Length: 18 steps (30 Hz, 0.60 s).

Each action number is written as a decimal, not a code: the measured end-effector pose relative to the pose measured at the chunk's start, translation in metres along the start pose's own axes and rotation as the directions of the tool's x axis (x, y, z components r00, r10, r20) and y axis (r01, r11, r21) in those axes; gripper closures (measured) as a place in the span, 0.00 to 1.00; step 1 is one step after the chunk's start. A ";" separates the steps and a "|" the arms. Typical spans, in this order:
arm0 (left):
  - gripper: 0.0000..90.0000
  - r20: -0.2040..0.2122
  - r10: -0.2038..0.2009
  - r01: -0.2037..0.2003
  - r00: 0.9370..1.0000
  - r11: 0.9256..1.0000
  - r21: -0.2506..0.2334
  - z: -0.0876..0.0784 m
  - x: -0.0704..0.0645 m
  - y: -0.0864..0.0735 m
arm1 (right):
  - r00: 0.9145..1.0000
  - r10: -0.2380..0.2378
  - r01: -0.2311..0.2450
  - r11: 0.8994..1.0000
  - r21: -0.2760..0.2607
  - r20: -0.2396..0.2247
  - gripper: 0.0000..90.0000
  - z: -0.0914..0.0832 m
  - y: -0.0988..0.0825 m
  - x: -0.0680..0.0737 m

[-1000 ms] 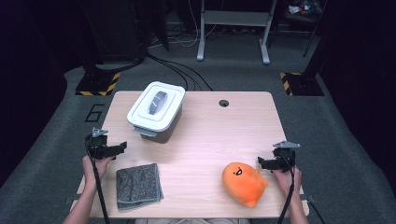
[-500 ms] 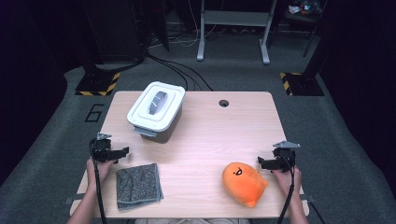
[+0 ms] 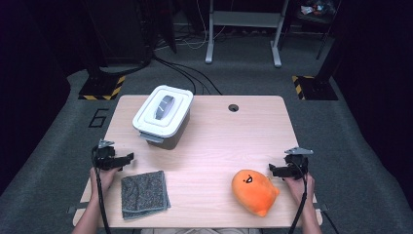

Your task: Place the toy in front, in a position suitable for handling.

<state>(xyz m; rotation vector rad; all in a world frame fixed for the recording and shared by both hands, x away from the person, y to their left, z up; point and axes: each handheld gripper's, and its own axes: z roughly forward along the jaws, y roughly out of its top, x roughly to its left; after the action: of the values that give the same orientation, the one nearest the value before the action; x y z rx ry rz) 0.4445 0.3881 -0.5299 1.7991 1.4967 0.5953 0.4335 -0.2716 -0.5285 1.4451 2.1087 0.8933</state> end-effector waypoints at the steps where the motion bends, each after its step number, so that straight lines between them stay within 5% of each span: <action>1: 0.12 -0.013 0.015 -0.015 1.000 1.000 0.010 0.000 -0.003 0.000 | 1.000 0.003 -0.003 1.000 0.009 0.003 0.00 -0.001 0.000 0.000; 9: 0.12 -0.055 0.076 -0.074 0.996 0.997 0.039 0.000 -0.005 -0.001 | 1.000 0.022 -0.022 0.999 0.031 0.007 0.00 -0.010 -0.001 -0.001; 14: 0.11 -0.057 0.074 -0.072 0.996 0.997 0.031 0.001 -0.005 -0.001 | 0.997 0.055 -0.056 0.998 -0.009 -0.048 0.00 -0.036 0.005 0.000; 18: 0.11 -0.055 0.075 -0.073 0.996 0.997 0.033 0.001 -0.006 -0.001 | 0.995 0.038 -0.041 0.999 -0.028 -0.090 0.00 -0.059 0.013 0.012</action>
<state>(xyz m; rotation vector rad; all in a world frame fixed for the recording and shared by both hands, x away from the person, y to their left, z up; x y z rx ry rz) 0.4429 0.3825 -0.5309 1.8821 1.4892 0.6676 0.3985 -0.2724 -0.4776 1.4614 2.1284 1.0184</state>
